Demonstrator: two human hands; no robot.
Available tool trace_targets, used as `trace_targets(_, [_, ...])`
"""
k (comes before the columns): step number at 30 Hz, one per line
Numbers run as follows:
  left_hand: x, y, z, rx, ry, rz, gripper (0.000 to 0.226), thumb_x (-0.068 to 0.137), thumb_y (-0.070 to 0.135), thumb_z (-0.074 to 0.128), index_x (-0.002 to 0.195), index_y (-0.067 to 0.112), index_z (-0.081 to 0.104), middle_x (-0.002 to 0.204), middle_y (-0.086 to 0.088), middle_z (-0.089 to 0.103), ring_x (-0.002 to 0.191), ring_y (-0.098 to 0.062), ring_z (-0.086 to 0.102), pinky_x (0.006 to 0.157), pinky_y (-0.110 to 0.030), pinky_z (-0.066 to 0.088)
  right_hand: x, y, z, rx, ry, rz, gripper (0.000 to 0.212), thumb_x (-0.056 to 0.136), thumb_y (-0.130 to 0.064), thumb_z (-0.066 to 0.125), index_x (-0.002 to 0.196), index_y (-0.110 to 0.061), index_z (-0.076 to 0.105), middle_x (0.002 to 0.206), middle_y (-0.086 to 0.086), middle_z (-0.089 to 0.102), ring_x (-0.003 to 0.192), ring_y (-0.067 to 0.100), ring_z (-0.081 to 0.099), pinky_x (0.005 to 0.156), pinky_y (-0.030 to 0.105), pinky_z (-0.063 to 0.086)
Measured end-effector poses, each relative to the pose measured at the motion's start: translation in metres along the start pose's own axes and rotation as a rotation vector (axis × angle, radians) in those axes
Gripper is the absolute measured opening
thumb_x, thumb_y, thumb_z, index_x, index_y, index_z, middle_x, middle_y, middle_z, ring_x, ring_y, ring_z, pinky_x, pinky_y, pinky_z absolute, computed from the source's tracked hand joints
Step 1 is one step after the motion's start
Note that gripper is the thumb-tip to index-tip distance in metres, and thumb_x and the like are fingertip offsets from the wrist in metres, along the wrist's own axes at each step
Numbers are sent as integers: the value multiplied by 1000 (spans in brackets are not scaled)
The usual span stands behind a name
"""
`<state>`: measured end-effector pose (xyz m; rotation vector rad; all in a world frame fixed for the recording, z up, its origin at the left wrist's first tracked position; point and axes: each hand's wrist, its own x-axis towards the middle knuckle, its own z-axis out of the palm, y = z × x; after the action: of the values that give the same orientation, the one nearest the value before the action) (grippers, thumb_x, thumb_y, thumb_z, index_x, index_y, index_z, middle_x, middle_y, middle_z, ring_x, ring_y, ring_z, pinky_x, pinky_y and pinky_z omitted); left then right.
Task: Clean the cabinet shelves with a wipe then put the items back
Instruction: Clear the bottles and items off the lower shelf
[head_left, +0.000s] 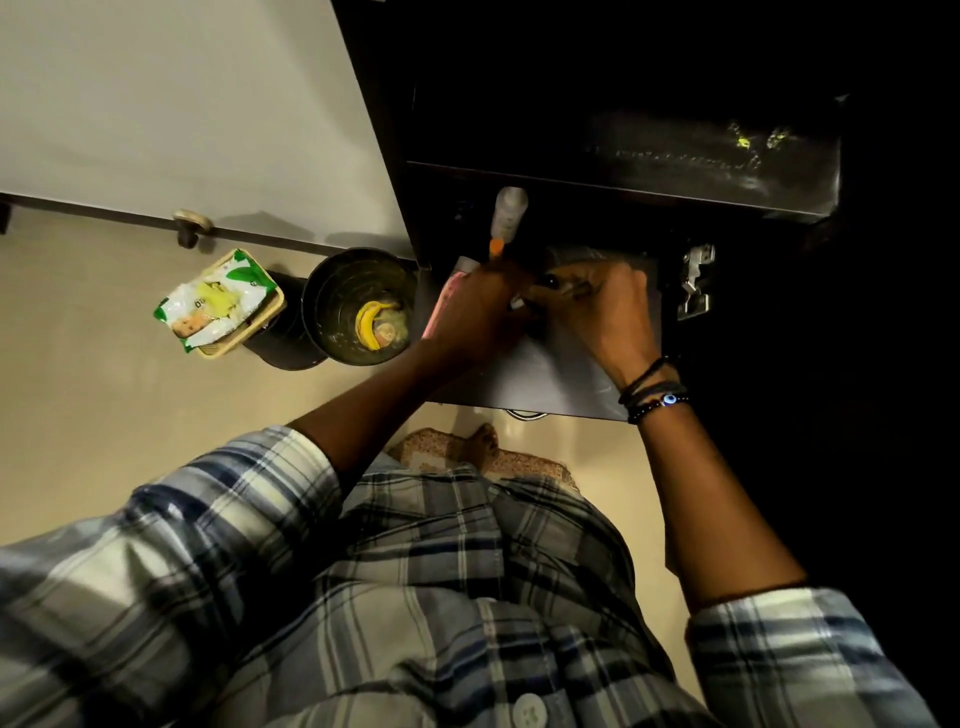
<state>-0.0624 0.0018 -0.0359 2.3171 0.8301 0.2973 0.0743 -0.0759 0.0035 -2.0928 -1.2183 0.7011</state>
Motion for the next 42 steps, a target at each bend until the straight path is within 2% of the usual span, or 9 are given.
trace_targets(4, [-16,-6,-15,-52,116,-74,21,81,22,66,95,8,65,93,-11,66,84,-25,63,69,-31,48,1,13,3,-91,-121,14,34,76,-35,76,101,-12,71,79,-2,69,70,8,65,72,21,54])
trace_targets(6, [-30,-15,-21,-80,194,-145,29,81,32,63,99,9,64,92,-7,66,81,-20,62,68,-34,51,2,19,9,-125,-130,25,27,79,-26,73,102,-13,71,84,0,71,71,6,63,75,17,52])
trace_targets(9, [-54,-30,-25,-76,240,-203,36,82,38,61,107,12,62,93,-5,67,78,-16,62,67,-32,53,4,21,23,-108,-136,65,20,79,-14,65,98,-14,71,93,4,72,78,7,61,82,24,53])
trace_targets(13, [-79,-48,-19,-73,185,-274,28,82,23,70,108,12,64,94,-6,70,78,-18,65,67,-33,55,14,28,43,-41,-194,64,24,82,-8,54,100,-11,69,99,9,72,85,21,68,86,38,56])
trace_targets(16, [-92,-56,-8,-50,131,-324,20,82,16,68,102,13,68,90,-7,72,78,-22,67,68,-33,55,23,34,55,4,-198,108,24,82,-7,50,98,-11,68,95,11,72,81,28,70,82,48,55])
trace_targets(21, [-100,-59,6,-67,36,-415,20,77,12,66,97,12,70,87,-10,73,77,-27,68,67,-32,53,23,41,65,84,-228,154,23,83,-9,48,95,-15,66,84,8,71,67,22,69,75,44,58])
trace_targets(27, [-97,-61,14,-58,-27,-430,20,74,17,65,92,11,71,84,-13,72,78,-32,67,63,-35,50,16,40,73,115,-213,160,27,90,-5,40,100,-5,66,73,10,67,50,-6,60,59,10,48])
trace_targets(39, [-97,-62,16,-83,37,-431,28,79,17,69,106,11,68,96,-11,73,86,-29,68,71,-36,53,10,45,71,181,-258,165,35,91,4,34,116,0,58,87,9,64,48,-2,60,58,15,52])
trace_targets(42, [-97,-61,13,-84,39,-406,34,80,17,70,113,10,64,107,-12,68,89,-27,66,75,-35,54,9,48,69,217,-224,171,35,90,5,35,116,-2,58,99,5,65,57,9,64,65,28,56])
